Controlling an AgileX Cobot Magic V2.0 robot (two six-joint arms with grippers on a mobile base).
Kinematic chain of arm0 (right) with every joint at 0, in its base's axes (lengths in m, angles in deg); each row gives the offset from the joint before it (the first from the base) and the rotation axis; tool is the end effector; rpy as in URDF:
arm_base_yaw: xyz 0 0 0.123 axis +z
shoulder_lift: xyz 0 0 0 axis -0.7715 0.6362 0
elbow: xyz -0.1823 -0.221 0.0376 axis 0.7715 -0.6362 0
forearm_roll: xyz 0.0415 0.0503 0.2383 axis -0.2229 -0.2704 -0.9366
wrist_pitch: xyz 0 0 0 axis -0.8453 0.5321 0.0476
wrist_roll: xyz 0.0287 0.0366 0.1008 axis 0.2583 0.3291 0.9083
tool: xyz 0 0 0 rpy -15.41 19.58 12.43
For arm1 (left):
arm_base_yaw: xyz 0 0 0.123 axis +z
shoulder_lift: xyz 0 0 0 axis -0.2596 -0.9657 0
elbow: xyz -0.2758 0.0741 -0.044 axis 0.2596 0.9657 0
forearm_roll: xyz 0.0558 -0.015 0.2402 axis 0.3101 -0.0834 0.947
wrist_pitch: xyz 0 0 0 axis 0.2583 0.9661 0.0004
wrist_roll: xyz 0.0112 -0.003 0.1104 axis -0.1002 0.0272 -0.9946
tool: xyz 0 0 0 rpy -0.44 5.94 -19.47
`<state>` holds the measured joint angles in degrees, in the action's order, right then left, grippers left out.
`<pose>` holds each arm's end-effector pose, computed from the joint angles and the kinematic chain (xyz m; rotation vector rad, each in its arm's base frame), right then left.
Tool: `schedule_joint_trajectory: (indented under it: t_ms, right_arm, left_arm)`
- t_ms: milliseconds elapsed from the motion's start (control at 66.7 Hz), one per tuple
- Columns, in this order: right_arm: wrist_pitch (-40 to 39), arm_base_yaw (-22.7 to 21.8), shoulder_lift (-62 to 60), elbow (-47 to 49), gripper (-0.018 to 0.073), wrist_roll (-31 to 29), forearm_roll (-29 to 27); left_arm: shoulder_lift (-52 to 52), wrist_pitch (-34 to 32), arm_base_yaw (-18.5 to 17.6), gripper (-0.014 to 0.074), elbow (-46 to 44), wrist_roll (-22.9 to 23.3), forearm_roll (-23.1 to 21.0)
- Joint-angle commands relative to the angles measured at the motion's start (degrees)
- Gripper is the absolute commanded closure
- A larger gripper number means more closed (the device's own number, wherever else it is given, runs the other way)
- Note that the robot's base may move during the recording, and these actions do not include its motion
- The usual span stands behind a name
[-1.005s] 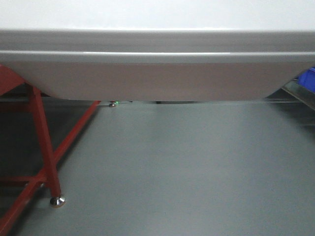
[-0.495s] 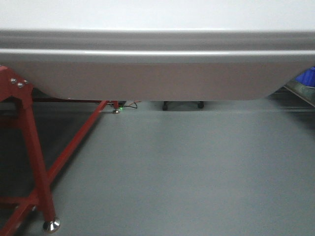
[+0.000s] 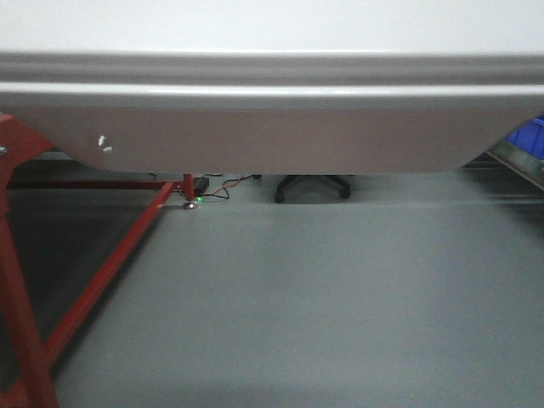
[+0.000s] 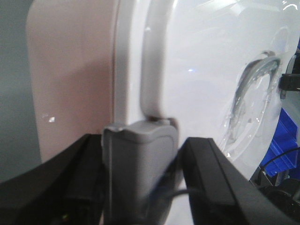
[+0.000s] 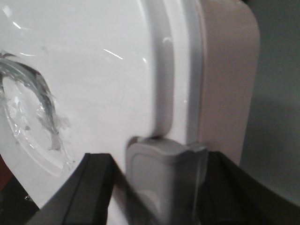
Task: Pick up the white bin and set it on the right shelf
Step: 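Carry the bin with both grippers past the red tables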
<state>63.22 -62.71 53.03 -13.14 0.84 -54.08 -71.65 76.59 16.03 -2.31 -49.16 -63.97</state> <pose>0.1631 0.0573 0.3653 -0.3415 2.0950 0.9151 0.1653 -0.0867 0.3687 0.5162 2.0464 -1.0083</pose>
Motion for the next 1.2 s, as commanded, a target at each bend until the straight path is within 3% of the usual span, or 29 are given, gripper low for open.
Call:
schedule_joint_trajectory:
  t_ms: [0,1185]
  right_arm:
    - [5.23,0.55,-0.79,1.53,0.0219,-0.20,-8.92]
    - [5.23,0.55,-0.79,1.53,0.0219,-0.20,-8.92]
  left_arm:
    - [1.04,3.43,-0.80,0.0411,-1.73,-0.81,-9.19]
    - [1.04,3.43,-0.80,0.0411,-1.73,-0.81,-9.29]
